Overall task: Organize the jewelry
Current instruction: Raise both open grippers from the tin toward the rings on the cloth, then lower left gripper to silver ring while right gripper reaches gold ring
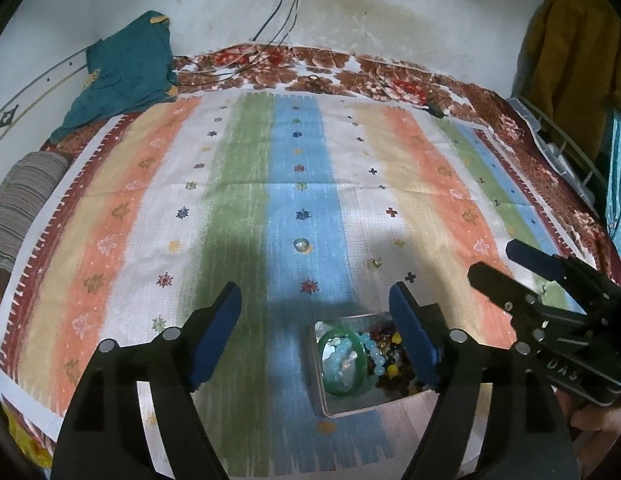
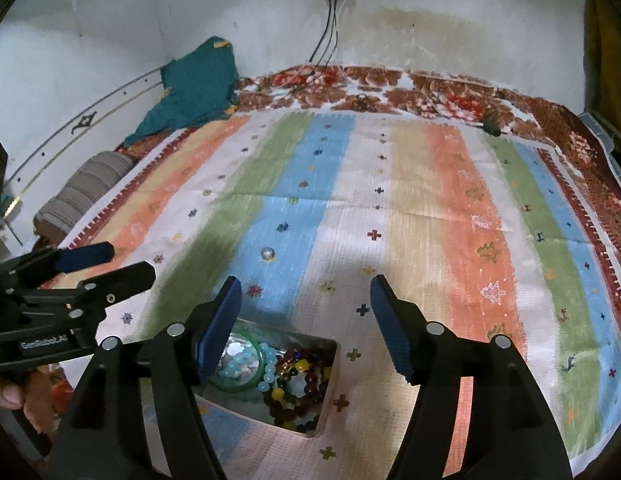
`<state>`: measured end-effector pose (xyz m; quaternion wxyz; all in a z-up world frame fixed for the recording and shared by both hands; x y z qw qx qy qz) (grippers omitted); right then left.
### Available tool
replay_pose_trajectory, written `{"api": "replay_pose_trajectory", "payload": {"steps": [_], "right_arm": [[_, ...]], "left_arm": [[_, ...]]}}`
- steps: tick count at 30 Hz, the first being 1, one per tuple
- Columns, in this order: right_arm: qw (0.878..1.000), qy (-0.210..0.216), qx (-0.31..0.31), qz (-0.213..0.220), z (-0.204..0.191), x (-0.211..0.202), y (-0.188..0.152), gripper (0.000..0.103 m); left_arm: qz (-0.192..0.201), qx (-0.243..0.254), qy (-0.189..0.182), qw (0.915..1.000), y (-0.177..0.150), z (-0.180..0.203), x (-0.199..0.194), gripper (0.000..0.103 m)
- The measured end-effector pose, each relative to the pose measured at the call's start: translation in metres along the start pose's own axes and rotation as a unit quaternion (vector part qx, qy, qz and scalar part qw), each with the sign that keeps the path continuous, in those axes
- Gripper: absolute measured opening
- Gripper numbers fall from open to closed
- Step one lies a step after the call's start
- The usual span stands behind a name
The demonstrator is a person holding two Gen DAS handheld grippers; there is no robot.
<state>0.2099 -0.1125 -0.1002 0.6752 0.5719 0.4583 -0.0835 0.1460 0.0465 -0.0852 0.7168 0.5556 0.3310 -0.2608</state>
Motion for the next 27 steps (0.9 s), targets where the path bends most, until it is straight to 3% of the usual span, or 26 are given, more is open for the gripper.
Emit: {"api": "replay_pose_trajectory", "payload": {"steps": [18, 27], "right_arm": [[0.999, -0.014, 0.000, -0.053, 0.012, 0.047, 0.004, 0.067], [0.997, -0.001, 0.003, -0.081, 0.009, 0.065, 0.003, 0.067]], "left_arm": [[-0.041, -0.013, 0.051, 0.9978, 0.017, -0.030, 0.051, 0.077], [-0.063, -0.021, 0.055, 0.9963, 0.019, -0.037, 0.073, 0.077]]}}
Point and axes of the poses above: each gripper's, at about its wrist camera, not at the fingertips, and x roughly the way its jaws point, z to its right, y to its top, the point moved 9 cm from there along x, roughly the way its jaws point, and after that the axes turned 3 degrees about -y, right-handed, at the moved point
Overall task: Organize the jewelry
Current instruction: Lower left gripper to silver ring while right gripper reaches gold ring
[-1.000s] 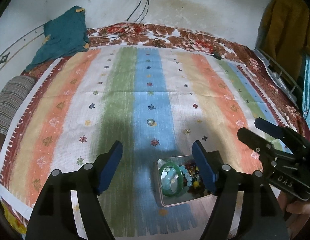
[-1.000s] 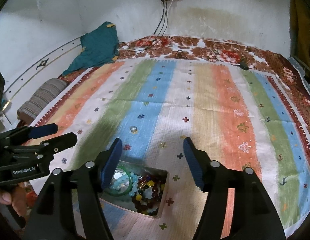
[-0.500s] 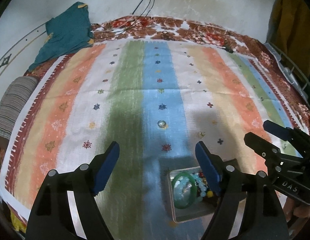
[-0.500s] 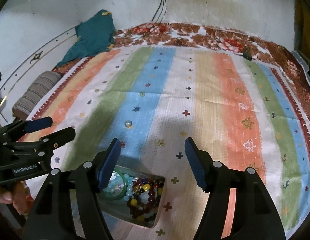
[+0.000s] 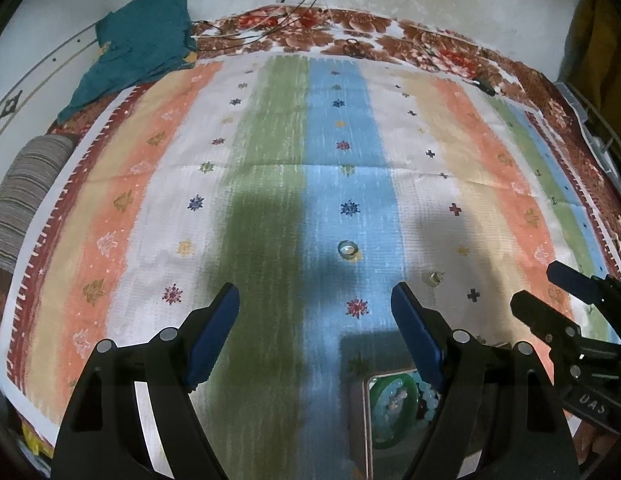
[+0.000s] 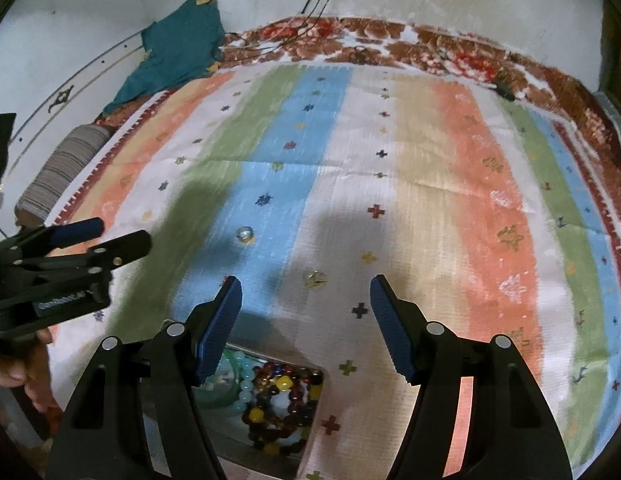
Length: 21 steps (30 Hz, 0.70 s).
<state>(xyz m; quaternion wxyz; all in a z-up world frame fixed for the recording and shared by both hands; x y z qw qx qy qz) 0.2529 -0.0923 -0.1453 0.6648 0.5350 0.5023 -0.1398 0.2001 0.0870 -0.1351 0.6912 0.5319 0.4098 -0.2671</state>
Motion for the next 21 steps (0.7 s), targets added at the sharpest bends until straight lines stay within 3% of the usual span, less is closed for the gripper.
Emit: {"api": "replay_pose_trajectory", "payload": {"steps": [21], "right_arm": [[0.998, -0.009, -0.014, -0.058, 0.004, 0.050, -0.001, 0.067]], "left_arm": [[-0.035, -0.003, -0.014, 0.9993, 0.016, 0.000, 0.042, 0.077]]}}
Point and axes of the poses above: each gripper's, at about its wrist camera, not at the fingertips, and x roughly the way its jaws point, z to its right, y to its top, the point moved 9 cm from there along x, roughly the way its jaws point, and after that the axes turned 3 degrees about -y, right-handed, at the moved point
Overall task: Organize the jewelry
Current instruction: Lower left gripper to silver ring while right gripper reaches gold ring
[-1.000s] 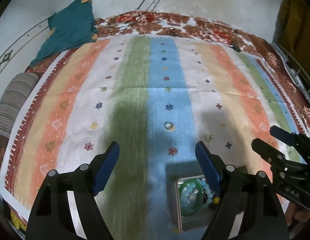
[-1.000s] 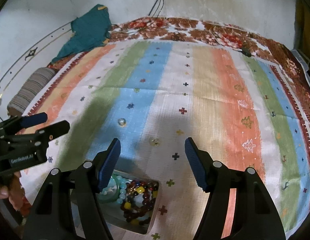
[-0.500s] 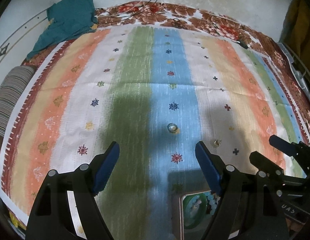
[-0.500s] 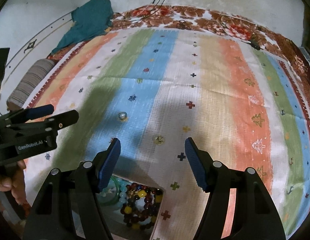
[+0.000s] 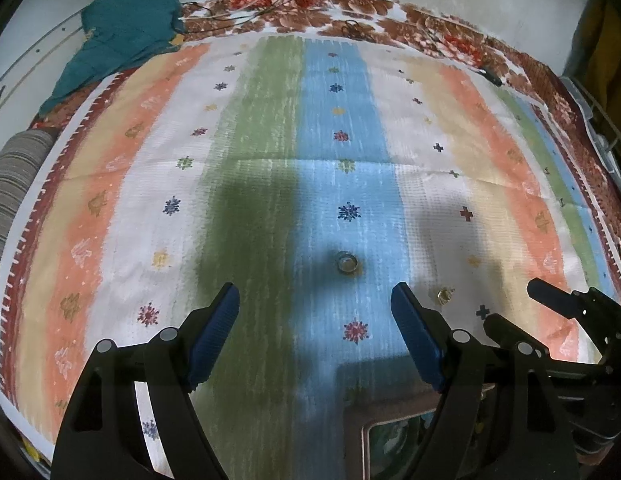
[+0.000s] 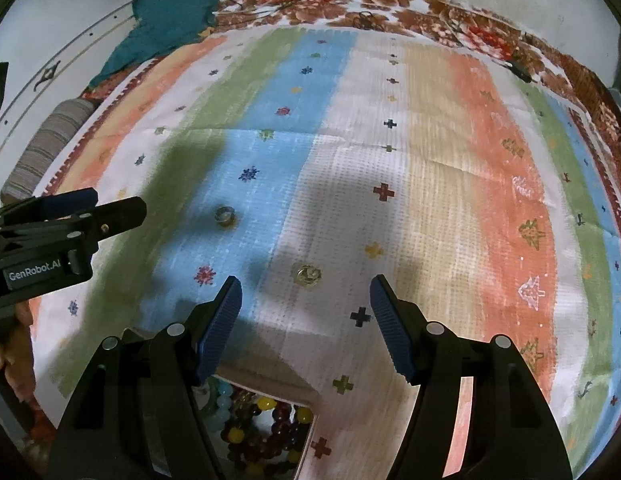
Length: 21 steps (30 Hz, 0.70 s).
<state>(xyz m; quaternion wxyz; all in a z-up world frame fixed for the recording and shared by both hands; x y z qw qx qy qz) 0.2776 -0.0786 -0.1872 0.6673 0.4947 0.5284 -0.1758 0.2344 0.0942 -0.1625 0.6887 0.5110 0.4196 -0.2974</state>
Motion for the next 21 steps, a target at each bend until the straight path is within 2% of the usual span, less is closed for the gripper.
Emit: {"api": "replay_pose_trajectory", "payload": {"steps": [21], "right_arm": [[0.999, -0.005, -0.011, -0.034, 0.003, 0.035, 0.006, 0.067]], "left_arm": [[-0.052, 0.026, -0.003, 0.9983, 0.004, 0.008, 0.052, 0.076]]}}
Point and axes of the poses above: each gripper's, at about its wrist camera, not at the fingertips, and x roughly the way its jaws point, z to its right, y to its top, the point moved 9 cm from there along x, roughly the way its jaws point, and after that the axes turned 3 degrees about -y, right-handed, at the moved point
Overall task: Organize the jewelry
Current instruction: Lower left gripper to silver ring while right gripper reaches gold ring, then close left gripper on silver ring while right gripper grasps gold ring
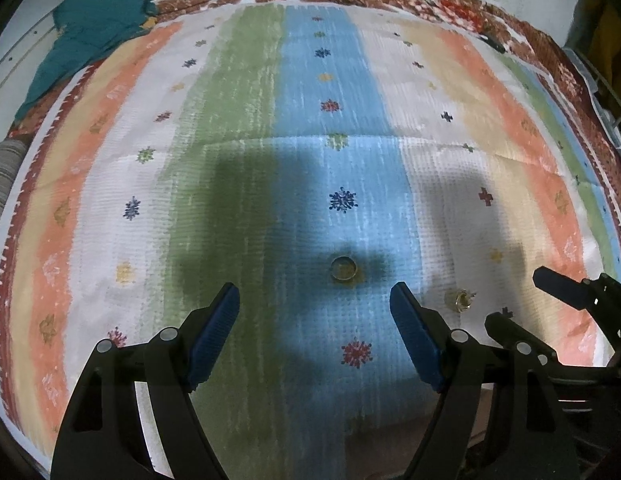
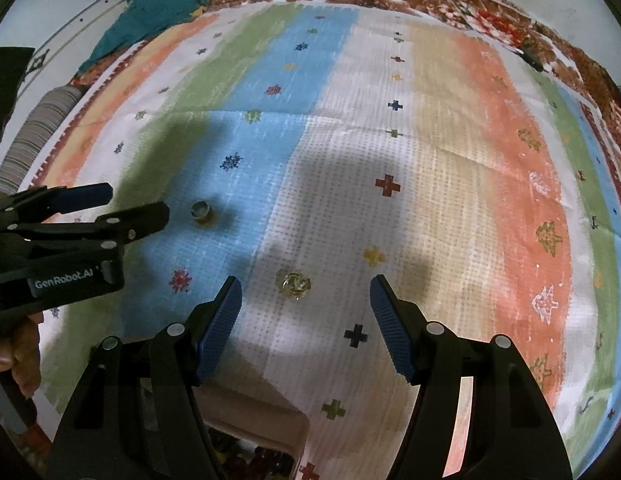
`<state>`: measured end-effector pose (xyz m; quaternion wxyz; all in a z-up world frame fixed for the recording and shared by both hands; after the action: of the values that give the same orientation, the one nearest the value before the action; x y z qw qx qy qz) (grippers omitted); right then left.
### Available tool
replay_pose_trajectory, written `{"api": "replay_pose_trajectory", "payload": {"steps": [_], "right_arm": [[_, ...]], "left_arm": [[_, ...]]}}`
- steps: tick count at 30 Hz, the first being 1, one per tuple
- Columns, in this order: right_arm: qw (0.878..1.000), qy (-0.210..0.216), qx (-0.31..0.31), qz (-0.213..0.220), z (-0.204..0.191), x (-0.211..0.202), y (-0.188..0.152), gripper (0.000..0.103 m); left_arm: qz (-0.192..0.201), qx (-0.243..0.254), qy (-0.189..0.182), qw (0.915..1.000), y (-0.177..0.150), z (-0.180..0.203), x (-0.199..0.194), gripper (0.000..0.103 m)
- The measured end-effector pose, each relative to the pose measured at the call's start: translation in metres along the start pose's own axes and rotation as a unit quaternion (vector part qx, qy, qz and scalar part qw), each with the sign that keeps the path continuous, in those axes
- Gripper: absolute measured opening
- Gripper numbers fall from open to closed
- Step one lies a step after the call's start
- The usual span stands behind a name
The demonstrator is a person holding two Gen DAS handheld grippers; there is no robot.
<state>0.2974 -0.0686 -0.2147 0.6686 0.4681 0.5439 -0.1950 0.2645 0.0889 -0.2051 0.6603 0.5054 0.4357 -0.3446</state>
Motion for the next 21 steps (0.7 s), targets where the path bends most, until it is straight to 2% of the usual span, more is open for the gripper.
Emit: {"api": "replay_pose_trajectory", "payload": {"steps": [5, 8, 12, 17, 21], "right_arm": [[1.000, 0.008, 0.002, -0.010, 0.000, 0.008, 0.002, 0.066], [1.000, 0.011, -0.001, -0.021, -0.003, 0.016, 0.000, 0.066], [0.999, 0.019, -0.002, -0.035, -0.006, 0.025, -0.001, 0.059], [0.999, 0.021, -0.008, -0.046, -0.009, 0.034, -0.001, 0.057], [0.998, 0.020, -0.012, -0.060, -0.009, 0.041, -0.003, 0.049]], "left_arm": [[-0.015, 0.007, -0.003, 0.9999, 0.002, 0.000, 0.012, 0.075], [-0.023, 0.006, -0.008, 0.9997, 0.003, 0.000, 0.020, 0.070], [-0.029, 0.007, -0.016, 0.9994, 0.006, 0.002, 0.027, 0.067], [-0.039, 0.005, -0.024, 0.9989, 0.008, 0.003, 0.038, 0.060], [-0.049, 0.005, -0.031, 0.9983, 0.007, 0.005, 0.048, 0.056]]}}
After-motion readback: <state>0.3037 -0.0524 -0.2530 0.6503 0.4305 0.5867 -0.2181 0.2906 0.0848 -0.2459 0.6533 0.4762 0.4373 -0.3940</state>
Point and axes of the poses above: each gripper's, at about its wrist camera, not at the fingertips, and x roughly the way its jaws point, z to its right, y to its top, the point moved 9 cm from there along x, roughly the way its jaws point, and after that the axes turned 3 degrees about -y, right-handed, at the moved point
